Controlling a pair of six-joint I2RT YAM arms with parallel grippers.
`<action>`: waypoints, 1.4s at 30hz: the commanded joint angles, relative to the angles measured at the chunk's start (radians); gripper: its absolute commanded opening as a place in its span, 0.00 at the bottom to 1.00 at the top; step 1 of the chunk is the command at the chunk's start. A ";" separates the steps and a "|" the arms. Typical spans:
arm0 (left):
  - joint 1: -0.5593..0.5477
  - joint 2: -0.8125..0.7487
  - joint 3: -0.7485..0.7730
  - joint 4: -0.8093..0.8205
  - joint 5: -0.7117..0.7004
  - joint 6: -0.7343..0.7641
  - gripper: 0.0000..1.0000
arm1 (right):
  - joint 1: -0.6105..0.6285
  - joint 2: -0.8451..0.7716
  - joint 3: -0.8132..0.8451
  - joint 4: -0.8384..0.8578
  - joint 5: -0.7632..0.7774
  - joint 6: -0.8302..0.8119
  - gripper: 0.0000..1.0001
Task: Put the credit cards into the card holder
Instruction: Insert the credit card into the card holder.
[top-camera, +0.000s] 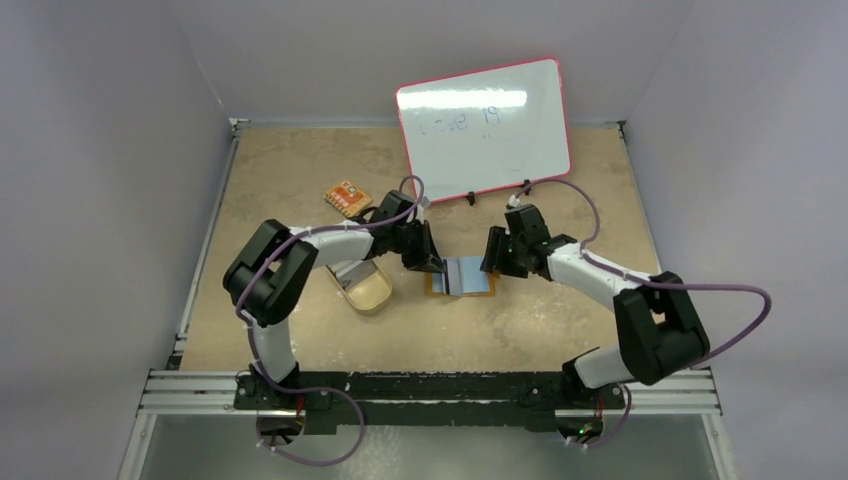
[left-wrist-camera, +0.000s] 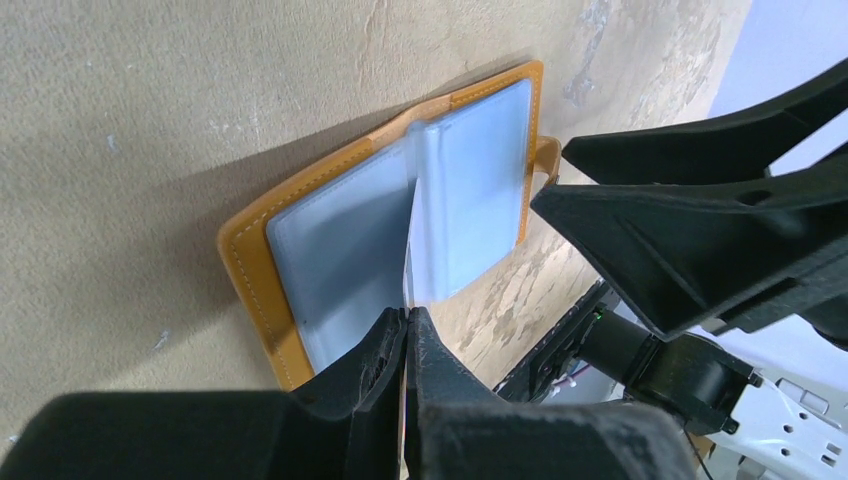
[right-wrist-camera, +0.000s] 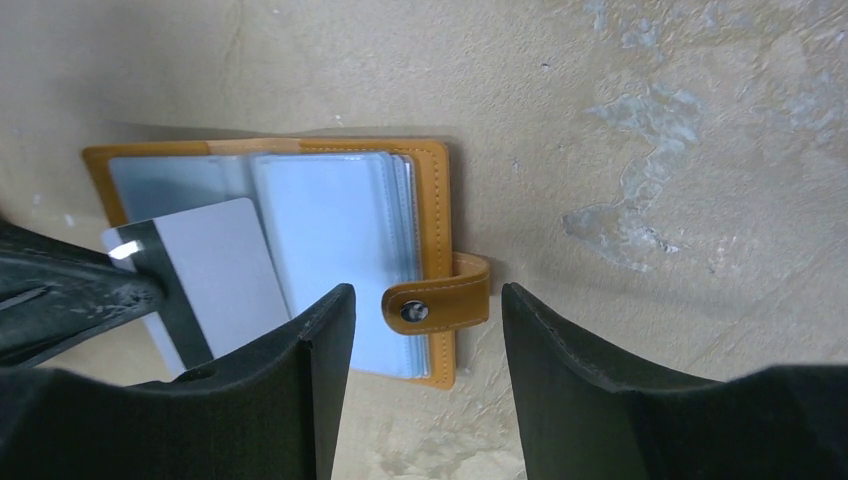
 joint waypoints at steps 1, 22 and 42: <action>0.011 0.018 -0.003 0.060 0.025 0.002 0.00 | 0.000 0.032 0.016 0.038 -0.009 -0.042 0.58; 0.019 0.100 0.040 0.060 0.024 0.037 0.00 | -0.001 0.054 -0.088 0.115 -0.025 -0.018 0.50; 0.023 0.103 0.083 0.059 0.134 0.072 0.00 | -0.001 0.065 -0.095 0.132 -0.017 -0.014 0.48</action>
